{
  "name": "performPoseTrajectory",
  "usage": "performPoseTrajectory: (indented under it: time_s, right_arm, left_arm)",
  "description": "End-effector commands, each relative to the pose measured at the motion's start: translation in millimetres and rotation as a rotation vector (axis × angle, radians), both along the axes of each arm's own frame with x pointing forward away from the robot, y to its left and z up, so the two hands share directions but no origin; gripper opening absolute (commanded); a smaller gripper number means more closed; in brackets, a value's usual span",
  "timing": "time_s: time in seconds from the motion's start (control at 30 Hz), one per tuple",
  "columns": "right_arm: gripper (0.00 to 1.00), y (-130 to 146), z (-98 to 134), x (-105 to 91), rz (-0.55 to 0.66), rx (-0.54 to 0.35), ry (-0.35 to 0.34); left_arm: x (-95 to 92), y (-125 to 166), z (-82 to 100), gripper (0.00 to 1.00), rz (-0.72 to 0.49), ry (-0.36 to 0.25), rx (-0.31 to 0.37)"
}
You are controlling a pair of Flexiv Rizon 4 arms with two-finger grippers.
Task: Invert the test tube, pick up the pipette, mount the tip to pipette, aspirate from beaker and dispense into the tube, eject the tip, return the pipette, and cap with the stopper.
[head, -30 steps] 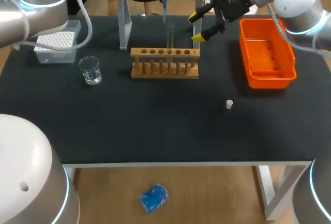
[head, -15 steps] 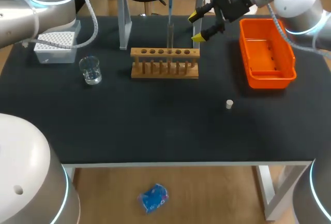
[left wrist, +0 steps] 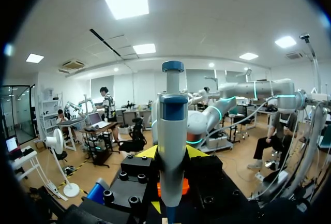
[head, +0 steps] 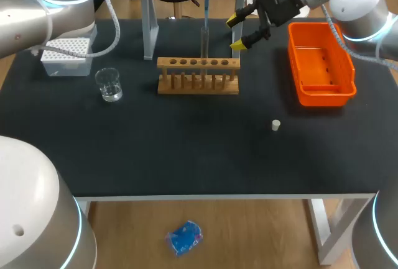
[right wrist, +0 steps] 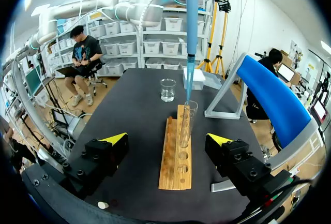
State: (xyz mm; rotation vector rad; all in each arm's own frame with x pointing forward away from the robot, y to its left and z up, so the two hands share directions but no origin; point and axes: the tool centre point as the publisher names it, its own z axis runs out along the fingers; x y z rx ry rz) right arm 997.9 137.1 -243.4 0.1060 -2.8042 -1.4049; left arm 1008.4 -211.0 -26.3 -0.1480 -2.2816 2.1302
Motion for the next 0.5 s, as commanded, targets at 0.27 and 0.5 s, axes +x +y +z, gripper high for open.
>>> performPoseTrajectory:
  time_s: [0.27, 0.5]
  right_arm:
    - [1.00, -0.6, 0.0, 0.8, 0.002, -0.001, 0.001]
    - [1.00, -0.6, 0.0, 0.8, 0.002, -0.001, 0.001]
  left_arm:
    - [3.3, 1.9, -6.8, 0.00, 0.007, 0.013, 0.012]
    - [3.0, 0.3, -9.8, 0.00, 0.002, 0.035, 0.009]
